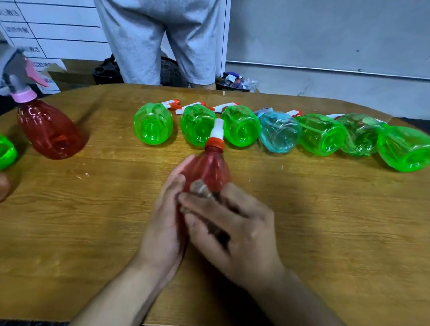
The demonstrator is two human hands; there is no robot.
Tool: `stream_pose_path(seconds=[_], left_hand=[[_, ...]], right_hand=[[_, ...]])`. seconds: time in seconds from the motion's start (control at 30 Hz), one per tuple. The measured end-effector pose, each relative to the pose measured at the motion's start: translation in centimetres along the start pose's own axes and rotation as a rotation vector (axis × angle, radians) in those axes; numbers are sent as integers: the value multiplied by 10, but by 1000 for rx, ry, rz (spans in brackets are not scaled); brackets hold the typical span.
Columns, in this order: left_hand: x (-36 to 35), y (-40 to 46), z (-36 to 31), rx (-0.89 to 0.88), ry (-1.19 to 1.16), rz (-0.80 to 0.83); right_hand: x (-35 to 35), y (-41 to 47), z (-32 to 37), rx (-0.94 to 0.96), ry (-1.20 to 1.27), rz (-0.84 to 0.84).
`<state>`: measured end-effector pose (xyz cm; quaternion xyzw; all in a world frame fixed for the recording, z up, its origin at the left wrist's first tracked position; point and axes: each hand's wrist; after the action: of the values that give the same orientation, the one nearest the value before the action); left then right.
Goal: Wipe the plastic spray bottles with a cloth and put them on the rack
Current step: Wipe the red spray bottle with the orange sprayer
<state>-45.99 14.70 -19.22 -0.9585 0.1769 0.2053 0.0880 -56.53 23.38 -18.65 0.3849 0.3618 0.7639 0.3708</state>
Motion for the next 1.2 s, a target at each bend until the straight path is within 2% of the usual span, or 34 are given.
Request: stream_pose_path(seconds=[0.07,0.13,0.27,0.37,0.43,0.5,0.63,0.8,0.87,1.07,1.2], left_hand=[[0,0,-6,50,-74,33],[-2,0,-9,29,-57,45],[-6,-2,0,-138,178,78],[-8,-8,5,-154,260,153],[-8,-12,5,-154,276,190],[-6,-11,4,-125,251,141],[1,-1,-1,-93,158,24],[1,1,-13,1,-2,-3],[-2,-1,-11,-25,50,5],[-11,-13,-1,-57,213,96],[-9,-18,-2,-44,270,176]], right_hand=[[-4,-4,4,99,-21,18],[-2,-4,1,114,-22,4],[13,7,-17,-144,16,-119],[19,14,-35,-349,31,-214],[18,14,-39,-387,22,-212],[15,13,-33,-353,6,-196],[4,3,-7,-158,38,-80],[-5,-5,0,39,58,13],[-1,-2,-6,-7,91,-7],[18,15,-38,-344,172,-203],[21,18,-48,-400,206,-222]])
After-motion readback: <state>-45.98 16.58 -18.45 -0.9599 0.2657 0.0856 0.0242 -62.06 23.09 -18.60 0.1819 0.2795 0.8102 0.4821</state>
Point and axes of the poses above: each hand's wrist, its own y-axis towards the middle knuckle, its own x-axis out of the back of the hand, z = x × y, and after that the axes turned 14 degrees about -z, right-handed
